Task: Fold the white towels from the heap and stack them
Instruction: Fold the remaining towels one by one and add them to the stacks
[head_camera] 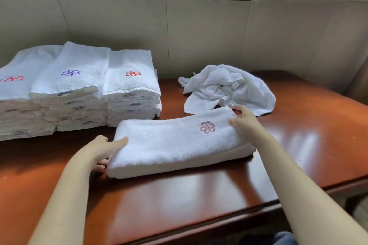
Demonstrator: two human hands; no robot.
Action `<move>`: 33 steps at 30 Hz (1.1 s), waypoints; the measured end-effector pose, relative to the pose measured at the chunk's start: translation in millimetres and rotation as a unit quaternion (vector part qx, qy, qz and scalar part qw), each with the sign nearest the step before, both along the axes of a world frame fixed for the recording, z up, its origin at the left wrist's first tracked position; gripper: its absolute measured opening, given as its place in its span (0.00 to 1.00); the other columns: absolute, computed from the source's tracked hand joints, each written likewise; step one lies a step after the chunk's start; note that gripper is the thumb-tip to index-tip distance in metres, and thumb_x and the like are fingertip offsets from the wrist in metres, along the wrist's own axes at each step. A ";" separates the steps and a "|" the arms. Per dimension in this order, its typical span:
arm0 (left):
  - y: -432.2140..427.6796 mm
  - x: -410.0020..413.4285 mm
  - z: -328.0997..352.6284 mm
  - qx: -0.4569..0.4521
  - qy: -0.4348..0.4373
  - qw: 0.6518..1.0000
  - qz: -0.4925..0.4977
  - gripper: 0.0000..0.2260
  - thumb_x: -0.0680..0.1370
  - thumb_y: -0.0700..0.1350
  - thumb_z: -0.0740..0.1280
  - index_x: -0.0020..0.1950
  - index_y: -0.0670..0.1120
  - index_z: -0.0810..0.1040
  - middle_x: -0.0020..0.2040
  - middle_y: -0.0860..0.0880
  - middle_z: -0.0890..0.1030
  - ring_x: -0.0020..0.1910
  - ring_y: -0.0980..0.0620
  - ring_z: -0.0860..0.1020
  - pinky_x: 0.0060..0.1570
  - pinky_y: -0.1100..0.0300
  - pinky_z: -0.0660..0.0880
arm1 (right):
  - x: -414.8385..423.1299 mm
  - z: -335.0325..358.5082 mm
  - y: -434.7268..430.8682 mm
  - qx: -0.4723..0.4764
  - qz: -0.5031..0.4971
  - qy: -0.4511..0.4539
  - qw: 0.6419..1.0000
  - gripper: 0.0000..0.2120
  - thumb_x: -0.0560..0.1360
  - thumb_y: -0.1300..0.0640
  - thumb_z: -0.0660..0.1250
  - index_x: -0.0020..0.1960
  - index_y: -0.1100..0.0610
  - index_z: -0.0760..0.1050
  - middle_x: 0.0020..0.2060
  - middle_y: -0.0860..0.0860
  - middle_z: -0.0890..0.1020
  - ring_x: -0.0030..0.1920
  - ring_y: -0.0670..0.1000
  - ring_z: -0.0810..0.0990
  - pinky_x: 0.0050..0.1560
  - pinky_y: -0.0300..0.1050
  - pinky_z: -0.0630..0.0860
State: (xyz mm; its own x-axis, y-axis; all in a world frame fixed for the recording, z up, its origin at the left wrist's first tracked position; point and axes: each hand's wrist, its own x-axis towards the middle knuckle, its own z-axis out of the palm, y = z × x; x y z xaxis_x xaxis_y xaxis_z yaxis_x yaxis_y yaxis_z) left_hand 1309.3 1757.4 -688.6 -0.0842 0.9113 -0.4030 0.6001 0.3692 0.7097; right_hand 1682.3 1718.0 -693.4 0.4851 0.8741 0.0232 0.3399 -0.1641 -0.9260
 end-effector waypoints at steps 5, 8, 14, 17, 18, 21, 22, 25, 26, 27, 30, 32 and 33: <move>-5.2 14.1 -1.9 0.009 -0.027 0.999 -0.023 0.38 0.74 0.58 0.69 0.76 0.45 0.57 0.53 0.46 0.78 0.41 0.49 0.81 0.35 0.59 0.77 | 29.1 -1.7 -7.8 -0.025 -0.069 -0.043 0.996 0.26 0.72 0.67 0.63 0.68 0.56 0.68 0.59 0.55 0.75 0.55 0.52 0.73 0.53 0.42 0.68; -5.1 26.4 -7.4 0.022 -0.044 0.998 -0.045 0.26 0.74 0.55 0.70 0.65 0.43 0.70 0.46 0.47 0.81 0.35 0.52 0.80 0.28 0.62 0.74 | 36.3 -6.7 -11.4 -0.028 -0.072 -0.065 0.995 0.25 0.72 0.65 0.65 0.68 0.57 0.68 0.54 0.56 0.77 0.53 0.54 0.75 0.52 0.43 0.69; -2.8 26.5 -12.3 0.032 -0.061 0.997 -0.042 0.15 0.76 0.51 0.69 0.46 0.39 0.77 0.34 0.46 0.81 0.29 0.51 0.78 0.28 0.63 0.75 | 34.2 -25.5 -17.3 -0.056 -0.069 -0.134 0.987 0.20 0.74 0.61 0.65 0.65 0.59 0.72 0.61 0.55 0.78 0.59 0.54 0.76 0.58 0.45 0.69; -3.0 24.6 -12.1 0.021 -0.095 0.995 -0.026 0.14 0.78 0.48 0.67 0.48 0.35 0.78 0.28 0.48 0.78 0.22 0.54 0.75 0.21 0.68 0.69 | 33.6 -25.8 -17.7 -0.050 -0.072 -0.148 0.985 0.17 0.75 0.60 0.66 0.64 0.58 0.73 0.61 0.54 0.78 0.60 0.55 0.76 0.59 0.46 0.69; -3.1 24.8 -11.9 0.018 -0.099 0.995 -0.023 0.14 0.78 0.47 0.67 0.48 0.35 0.78 0.26 0.48 0.78 0.21 0.55 0.74 0.20 0.69 0.68 | 33.5 -25.9 -17.7 -0.052 -0.073 -0.157 0.983 0.17 0.75 0.60 0.66 0.63 0.58 0.74 0.61 0.54 0.78 0.60 0.55 0.76 0.59 0.46 0.69; -5.7 28.1 -9.9 0.007 -0.092 0.996 -0.018 0.13 0.78 0.49 0.66 0.48 0.38 0.79 0.31 0.49 0.80 0.28 0.54 0.77 0.23 0.67 0.70 | 33.7 -26.2 -17.5 -0.055 -0.076 -0.194 0.977 0.16 0.75 0.60 0.65 0.63 0.57 0.74 0.60 0.54 0.78 0.61 0.56 0.75 0.58 0.46 0.69; -6.7 29.0 -9.5 0.004 -0.089 0.996 -0.018 0.12 0.78 0.50 0.66 0.48 0.40 0.78 0.34 0.48 0.80 0.32 0.53 0.78 0.26 0.65 0.71 | 33.7 -24.6 -16.7 -0.048 -0.076 -0.198 0.976 0.16 0.75 0.59 0.66 0.62 0.57 0.74 0.59 0.54 0.79 0.60 0.56 0.75 0.57 0.47 0.69; -10.8 30.5 -5.6 -0.003 -0.078 0.996 -0.037 0.13 0.73 0.51 0.69 0.50 0.43 0.76 0.44 0.48 0.82 0.41 0.51 0.80 0.32 0.61 0.74 | 32.5 -16.8 -12.7 -0.001 -0.079 -0.185 0.979 0.13 0.75 0.59 0.66 0.59 0.53 0.76 0.53 0.54 0.80 0.52 0.54 0.75 0.50 0.46 0.68; -12.0 30.5 -4.3 -0.002 -0.077 0.996 -0.048 0.14 0.71 0.51 0.70 0.50 0.43 0.77 0.45 0.47 0.82 0.42 0.51 0.81 0.32 0.62 0.75 | 32.2 -15.2 -11.9 0.008 -0.080 -0.183 0.980 0.12 0.75 0.59 0.66 0.58 0.53 0.76 0.52 0.54 0.80 0.51 0.53 0.74 0.49 0.45 0.67; -12.6 29.6 -3.7 -0.002 -0.083 0.995 -0.055 0.15 0.69 0.50 0.71 0.50 0.43 0.77 0.44 0.47 0.83 0.40 0.50 0.81 0.32 0.62 0.75 | 31.9 -15.0 -11.3 0.008 -0.080 -0.186 0.979 0.12 0.75 0.59 0.66 0.58 0.53 0.76 0.52 0.54 0.80 0.50 0.53 0.74 0.49 0.45 0.67; -14.6 27.3 -3.8 -0.031 -0.157 0.986 -0.038 0.11 0.72 0.45 0.69 0.51 0.40 0.78 0.39 0.45 0.82 0.34 0.48 0.80 0.30 0.61 0.75 | 30.7 -21.1 -11.7 -0.068 -0.067 -0.242 0.966 0.13 0.76 0.59 0.65 0.60 0.56 0.75 0.58 0.56 0.79 0.59 0.58 0.75 0.55 0.48 0.69; -16.3 25.3 -4.9 -0.064 -0.220 0.973 -0.020 0.07 0.75 0.41 0.67 0.50 0.39 0.78 0.37 0.44 0.81 0.32 0.48 0.79 0.29 0.62 0.75 | 28.2 -23.2 -11.6 -0.114 -0.066 -0.268 0.954 0.13 0.77 0.57 0.63 0.61 0.55 0.74 0.61 0.57 0.77 0.62 0.59 0.73 0.57 0.48 0.68; -16.6 24.0 -5.0 -0.079 -0.247 0.966 -0.013 0.06 0.75 0.40 0.66 0.49 0.39 0.78 0.36 0.44 0.81 0.32 0.48 0.78 0.29 0.62 0.75 | 26.8 -22.8 -10.9 -0.126 -0.064 -0.273 0.952 0.13 0.77 0.56 0.63 0.61 0.55 0.73 0.62 0.57 0.77 0.62 0.59 0.73 0.57 0.48 0.68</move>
State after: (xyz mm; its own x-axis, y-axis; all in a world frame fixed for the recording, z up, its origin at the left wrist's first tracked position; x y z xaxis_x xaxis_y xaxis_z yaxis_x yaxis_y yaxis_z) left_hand 1333.3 1740.8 -693.6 0.1754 0.8349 -0.5216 0.2139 0.4849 0.8480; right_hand 1709.1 1707.1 -716.2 0.5639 0.8198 0.0999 0.7208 -0.4296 -0.5439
